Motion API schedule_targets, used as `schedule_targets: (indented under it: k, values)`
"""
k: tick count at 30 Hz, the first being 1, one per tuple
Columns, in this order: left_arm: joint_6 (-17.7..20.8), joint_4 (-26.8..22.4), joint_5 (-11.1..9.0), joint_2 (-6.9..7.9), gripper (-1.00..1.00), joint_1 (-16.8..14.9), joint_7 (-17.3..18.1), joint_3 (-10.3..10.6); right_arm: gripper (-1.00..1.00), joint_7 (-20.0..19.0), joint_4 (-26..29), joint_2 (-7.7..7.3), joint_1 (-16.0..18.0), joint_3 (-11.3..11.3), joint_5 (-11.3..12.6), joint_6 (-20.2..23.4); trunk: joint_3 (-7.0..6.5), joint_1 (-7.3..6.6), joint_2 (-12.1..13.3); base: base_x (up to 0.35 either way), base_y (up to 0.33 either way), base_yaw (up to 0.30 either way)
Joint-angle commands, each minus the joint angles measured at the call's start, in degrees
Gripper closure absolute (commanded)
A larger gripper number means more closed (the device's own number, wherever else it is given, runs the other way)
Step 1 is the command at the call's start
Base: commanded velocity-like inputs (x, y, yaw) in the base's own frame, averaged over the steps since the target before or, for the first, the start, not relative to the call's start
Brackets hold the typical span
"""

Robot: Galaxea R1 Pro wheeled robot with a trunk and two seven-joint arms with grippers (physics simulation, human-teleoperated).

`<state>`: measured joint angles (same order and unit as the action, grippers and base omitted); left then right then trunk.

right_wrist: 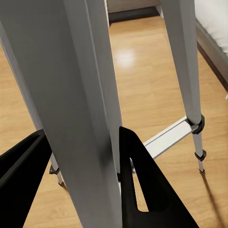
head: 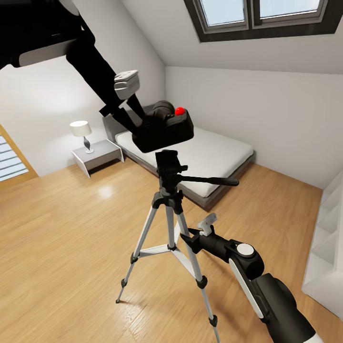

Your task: Attach the digital camera to the camera tripod in the bedroom.

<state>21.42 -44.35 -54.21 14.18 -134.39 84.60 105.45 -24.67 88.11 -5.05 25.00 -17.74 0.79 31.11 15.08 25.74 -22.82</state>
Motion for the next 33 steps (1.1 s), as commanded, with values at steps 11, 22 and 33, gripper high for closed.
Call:
schedule_targets:
  k: [11,22,33]
  values:
    - [6.3,-1.2,-1.6,-0.35,1.00,-0.2,0.0,0.5,1.00,-0.1,-3.3,0.00,0.1,-0.1,-1.0,0.3,0.12,0.04,-0.1,0.000,0.000,0.000]
    - [10.3,-3.6,-1.7,-0.51,1.00,-0.2,-0.1,0.6,1.00,-0.1,-3.4,-0.03,0.1,-0.1,-1.1,0.3,0.12,0.04,-0.1,0.000,0.000,0.000]
    - [10.9,-4.4,-1.7,-0.25,1.00,-0.2,-0.1,1.9,1.00,-0.1,-3.4,-0.01,0.1,-0.2,-1.1,0.3,0.12,0.04,-0.1,0.000,0.000,0.000]
